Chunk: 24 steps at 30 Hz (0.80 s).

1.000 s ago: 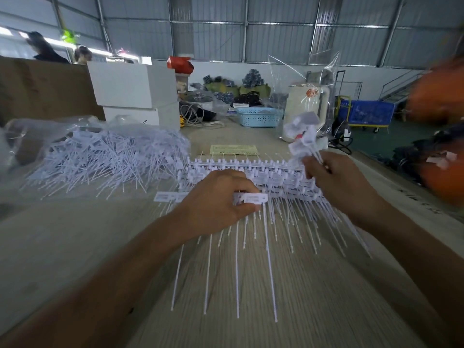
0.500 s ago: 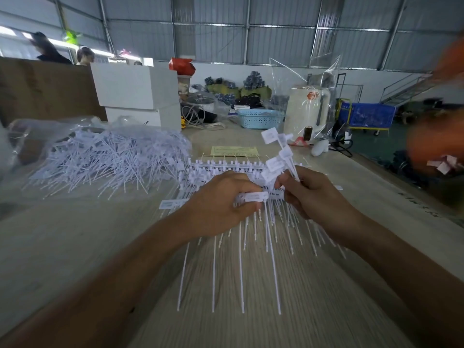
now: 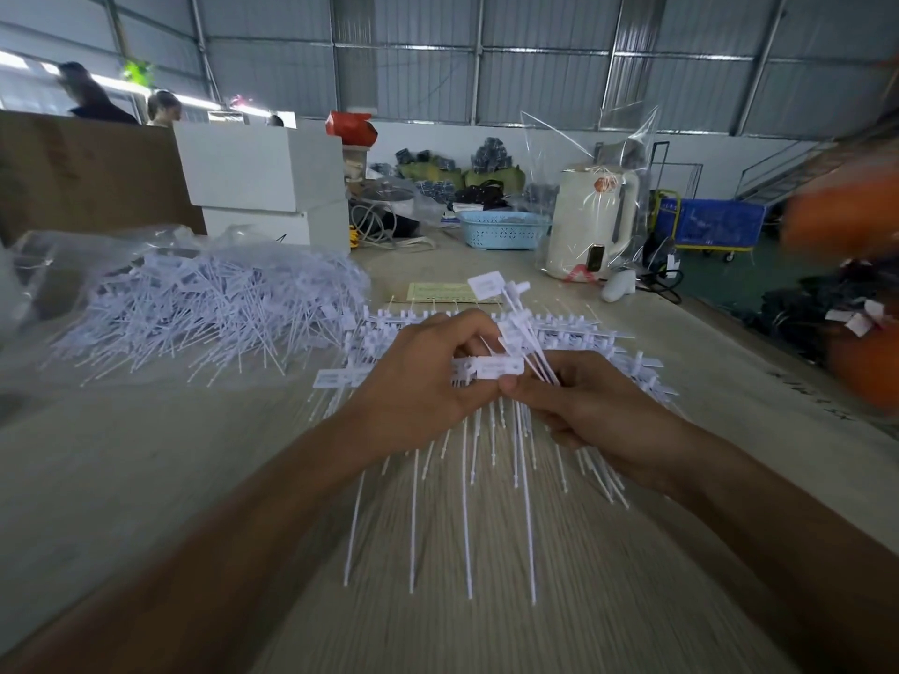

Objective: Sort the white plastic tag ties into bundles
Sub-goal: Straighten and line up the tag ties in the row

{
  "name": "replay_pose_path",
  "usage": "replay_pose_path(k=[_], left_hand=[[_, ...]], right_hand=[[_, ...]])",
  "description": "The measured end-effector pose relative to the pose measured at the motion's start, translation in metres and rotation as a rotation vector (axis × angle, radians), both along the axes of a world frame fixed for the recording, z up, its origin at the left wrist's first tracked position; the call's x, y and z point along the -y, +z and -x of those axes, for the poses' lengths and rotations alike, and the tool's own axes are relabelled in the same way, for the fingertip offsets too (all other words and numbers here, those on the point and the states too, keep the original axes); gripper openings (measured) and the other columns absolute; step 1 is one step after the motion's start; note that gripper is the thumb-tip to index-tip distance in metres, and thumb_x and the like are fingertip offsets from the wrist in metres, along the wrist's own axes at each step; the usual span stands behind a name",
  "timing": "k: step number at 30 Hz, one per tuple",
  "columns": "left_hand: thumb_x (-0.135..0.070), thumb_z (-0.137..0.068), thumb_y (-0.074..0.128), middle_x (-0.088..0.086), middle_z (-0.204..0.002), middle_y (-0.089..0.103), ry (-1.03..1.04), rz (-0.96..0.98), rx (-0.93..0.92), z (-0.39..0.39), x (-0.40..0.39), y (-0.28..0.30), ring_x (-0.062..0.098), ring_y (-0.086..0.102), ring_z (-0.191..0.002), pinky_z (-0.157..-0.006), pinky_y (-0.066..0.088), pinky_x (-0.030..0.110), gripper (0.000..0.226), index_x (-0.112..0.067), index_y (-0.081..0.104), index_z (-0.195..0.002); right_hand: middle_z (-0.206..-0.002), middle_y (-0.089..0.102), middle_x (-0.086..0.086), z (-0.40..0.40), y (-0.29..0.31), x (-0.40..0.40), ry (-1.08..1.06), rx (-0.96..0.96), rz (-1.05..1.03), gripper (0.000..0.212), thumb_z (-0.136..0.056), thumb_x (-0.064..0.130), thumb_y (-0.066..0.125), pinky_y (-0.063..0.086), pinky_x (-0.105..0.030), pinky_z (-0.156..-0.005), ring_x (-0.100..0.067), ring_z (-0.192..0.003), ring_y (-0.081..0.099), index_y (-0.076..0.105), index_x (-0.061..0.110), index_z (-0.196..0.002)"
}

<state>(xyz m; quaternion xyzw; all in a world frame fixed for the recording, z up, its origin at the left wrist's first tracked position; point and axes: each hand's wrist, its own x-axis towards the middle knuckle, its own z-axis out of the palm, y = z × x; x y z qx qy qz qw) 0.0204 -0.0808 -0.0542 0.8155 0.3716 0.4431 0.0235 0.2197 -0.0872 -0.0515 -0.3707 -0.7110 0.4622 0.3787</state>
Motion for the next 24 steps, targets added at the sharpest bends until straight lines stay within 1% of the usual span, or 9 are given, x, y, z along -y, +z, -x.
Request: replay_pose_path(k=[3, 5, 7, 10, 12, 15, 18, 20, 24], left_hand=[[-0.029, -0.082, 0.078, -0.012, -0.095, 0.069, -0.048, 0.057, 0.003, 0.003, 0.002, 0.003, 0.005, 0.065, -0.09, -0.076, 0.051, 0.023, 0.031, -0.022, 0.062, -0.108], [-0.033, -0.085, 0.073, -0.015, -0.098, 0.069, -0.081, 0.102, -0.01, 0.006, 0.002, 0.005, 0.003, 0.064, -0.093, -0.079, 0.05, 0.021, 0.028, -0.022, 0.061, -0.108], [-0.029, -0.089, 0.069, -0.012, -0.1, 0.07, -0.108, 0.144, -0.023, 0.012, 0.001, 0.007, 0.009, 0.066, -0.093, -0.079, 0.051, 0.025, 0.023, -0.021, 0.064, -0.11], [-0.013, -0.089, 0.071, -0.01, -0.102, 0.071, -0.067, 0.141, -0.068, 0.017, -0.003, 0.006, 0.007, 0.066, -0.092, -0.079, 0.051, 0.027, 0.025, -0.021, 0.067, -0.113], [-0.014, -0.088, 0.072, -0.011, -0.102, 0.071, 0.005, 0.095, -0.105, 0.016, -0.005, 0.005, 0.006, 0.064, -0.09, -0.08, 0.053, 0.032, 0.025, -0.023, 0.068, -0.112], [-0.018, -0.087, 0.074, -0.009, -0.094, 0.072, 0.046, 0.013, -0.094, 0.014, -0.007, 0.004, 0.01, 0.065, -0.084, -0.075, 0.053, 0.039, 0.015, -0.021, 0.073, -0.102], [-0.024, -0.085, 0.071, -0.006, -0.095, 0.073, 0.068, -0.065, -0.09, 0.015, -0.008, 0.004, 0.014, 0.067, -0.085, -0.076, 0.054, 0.039, 0.019, -0.018, 0.076, -0.102], [-0.023, -0.084, 0.072, -0.005, -0.097, 0.074, 0.076, -0.069, -0.089, 0.015, -0.008, 0.003, 0.015, 0.067, -0.086, -0.077, 0.055, 0.04, 0.023, -0.016, 0.077, -0.106], [-0.02, -0.086, 0.075, -0.006, -0.099, 0.075, 0.053, 0.003, -0.038, 0.015, -0.01, 0.001, 0.014, 0.07, -0.088, -0.079, 0.055, 0.041, 0.021, -0.018, 0.078, -0.107]], right_hand=[[-0.057, 0.029, 0.004, -0.001, 0.0, -0.001, 0.024, -0.027, 0.008, 0.02, -0.096, 0.025, 0.066, 0.025, -0.022, -0.044, -0.009, -0.048, 0.025, 0.074, 0.03, -0.078], [-0.057, 0.029, 0.004, -0.003, -0.001, -0.003, 0.001, -0.05, 0.012, 0.013, -0.096, 0.025, 0.065, 0.025, -0.021, -0.044, -0.009, -0.049, 0.025, 0.073, 0.019, -0.087], [-0.056, 0.031, 0.006, -0.005, -0.002, -0.005, -0.048, -0.065, 0.019, 0.018, -0.096, 0.024, 0.065, 0.025, -0.021, -0.044, -0.009, -0.048, 0.026, 0.065, 0.007, -0.091], [-0.054, 0.031, 0.006, -0.007, -0.001, -0.007, -0.092, -0.08, 0.047, 0.026, -0.096, 0.023, 0.065, 0.025, -0.021, -0.042, -0.009, -0.046, 0.025, 0.052, 0.018, -0.074], [-0.056, 0.03, 0.008, -0.007, 0.0, -0.007, -0.084, -0.098, 0.088, 0.033, -0.096, 0.026, 0.065, 0.025, -0.02, -0.042, -0.009, -0.047, 0.024, 0.047, 0.024, -0.068], [-0.057, 0.027, 0.009, -0.006, 0.0, -0.006, -0.024, -0.14, 0.19, 0.027, -0.093, 0.031, 0.067, 0.022, -0.02, -0.04, -0.008, -0.046, 0.021, 0.054, 0.025, -0.071], [-0.058, 0.024, 0.009, -0.008, 0.001, -0.007, 0.024, -0.196, 0.257, 0.031, -0.093, 0.03, 0.067, 0.02, -0.019, -0.039, -0.008, -0.045, 0.019, 0.057, 0.028, -0.064], [-0.057, 0.026, 0.009, -0.008, 0.0, -0.008, 0.011, -0.159, 0.196, 0.033, -0.095, 0.028, 0.066, 0.022, -0.019, -0.039, -0.008, -0.045, 0.02, 0.054, 0.028, -0.064], [-0.054, 0.033, 0.01, -0.008, -0.001, -0.008, -0.013, -0.07, 0.05, 0.03, -0.097, 0.026, 0.064, 0.025, -0.019, -0.04, -0.008, -0.045, 0.026, 0.064, 0.031, -0.067]])
